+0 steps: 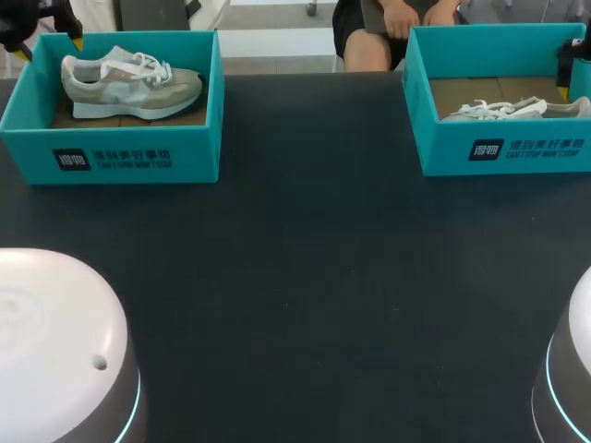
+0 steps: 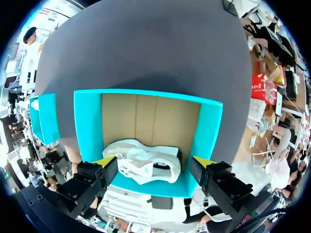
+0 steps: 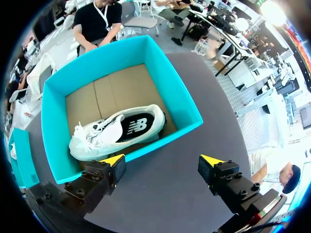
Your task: Take the shoe out of the shoebox, open the shoe tongue, remove and reinsert the insole, then place the shoe into the shoebox
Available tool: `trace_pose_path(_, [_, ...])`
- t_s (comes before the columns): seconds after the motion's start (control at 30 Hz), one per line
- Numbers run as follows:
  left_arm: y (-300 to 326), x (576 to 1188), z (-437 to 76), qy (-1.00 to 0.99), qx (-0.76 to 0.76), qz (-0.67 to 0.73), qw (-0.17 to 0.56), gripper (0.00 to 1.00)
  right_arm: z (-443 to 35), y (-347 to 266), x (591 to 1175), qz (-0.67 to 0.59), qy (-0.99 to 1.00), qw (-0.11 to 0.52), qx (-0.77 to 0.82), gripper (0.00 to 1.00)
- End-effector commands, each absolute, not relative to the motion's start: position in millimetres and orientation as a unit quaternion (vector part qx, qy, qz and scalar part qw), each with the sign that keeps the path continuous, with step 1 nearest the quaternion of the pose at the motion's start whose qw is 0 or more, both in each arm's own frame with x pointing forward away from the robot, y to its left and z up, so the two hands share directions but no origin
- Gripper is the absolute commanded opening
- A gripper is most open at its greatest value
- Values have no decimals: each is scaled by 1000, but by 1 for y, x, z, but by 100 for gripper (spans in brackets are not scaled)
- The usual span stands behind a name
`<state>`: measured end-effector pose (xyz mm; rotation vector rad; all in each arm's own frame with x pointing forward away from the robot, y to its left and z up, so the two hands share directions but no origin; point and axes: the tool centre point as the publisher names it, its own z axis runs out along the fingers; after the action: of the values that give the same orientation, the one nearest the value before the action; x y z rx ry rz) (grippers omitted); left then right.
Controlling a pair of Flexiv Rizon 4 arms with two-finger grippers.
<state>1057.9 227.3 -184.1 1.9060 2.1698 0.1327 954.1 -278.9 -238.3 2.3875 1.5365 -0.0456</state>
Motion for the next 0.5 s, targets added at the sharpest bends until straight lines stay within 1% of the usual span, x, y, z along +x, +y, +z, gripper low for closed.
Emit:
trace_pose_path(0.03, [225,1056,-182,747,652,53,117,100,-238,-279,953,-15,535,151,831,100])
trace_pose_path(0.17, [225,1056,-182,747,652,53,117,100,-238,-279,953,-15,535,151,831,100])
trace_pose_path(0.3, [230,1091,-188,751,652,61,88,100,-238,-279,953,-15,535,151,831,100])
trace_pose_path(0.5, [252,1143,-192,762,641,51,76,100,-238,-279,953,-15,535,151,831,100])
